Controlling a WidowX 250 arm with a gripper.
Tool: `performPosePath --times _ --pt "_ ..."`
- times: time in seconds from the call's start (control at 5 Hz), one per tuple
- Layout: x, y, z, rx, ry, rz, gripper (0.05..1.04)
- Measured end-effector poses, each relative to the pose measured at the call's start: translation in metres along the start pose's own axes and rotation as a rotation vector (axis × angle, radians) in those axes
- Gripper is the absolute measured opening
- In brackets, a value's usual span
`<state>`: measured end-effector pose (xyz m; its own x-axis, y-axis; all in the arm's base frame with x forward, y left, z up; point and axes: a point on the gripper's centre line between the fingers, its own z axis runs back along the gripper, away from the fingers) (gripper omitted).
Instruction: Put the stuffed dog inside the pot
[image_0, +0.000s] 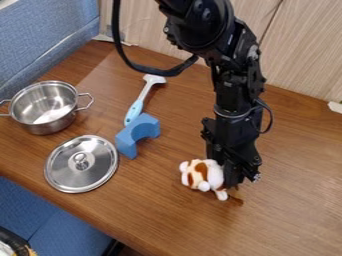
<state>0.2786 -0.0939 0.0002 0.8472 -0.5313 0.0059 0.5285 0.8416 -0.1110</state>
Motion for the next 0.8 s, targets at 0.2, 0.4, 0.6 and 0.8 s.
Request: performPosePath --times 0.2,0.4,0.6,0.8 --pt "-0.001 0.000 0.001 0.003 0.003 0.014 0.364" --pt "-0.005 0.003 0.005 -0.002 0.007 0.040 0.363" --pt "-0.005 0.015 0.023 0.000 -0.034 0.102 0.357" --pt "-0.007 0.027 0.053 0.042 -0.082 0.160 0.323"
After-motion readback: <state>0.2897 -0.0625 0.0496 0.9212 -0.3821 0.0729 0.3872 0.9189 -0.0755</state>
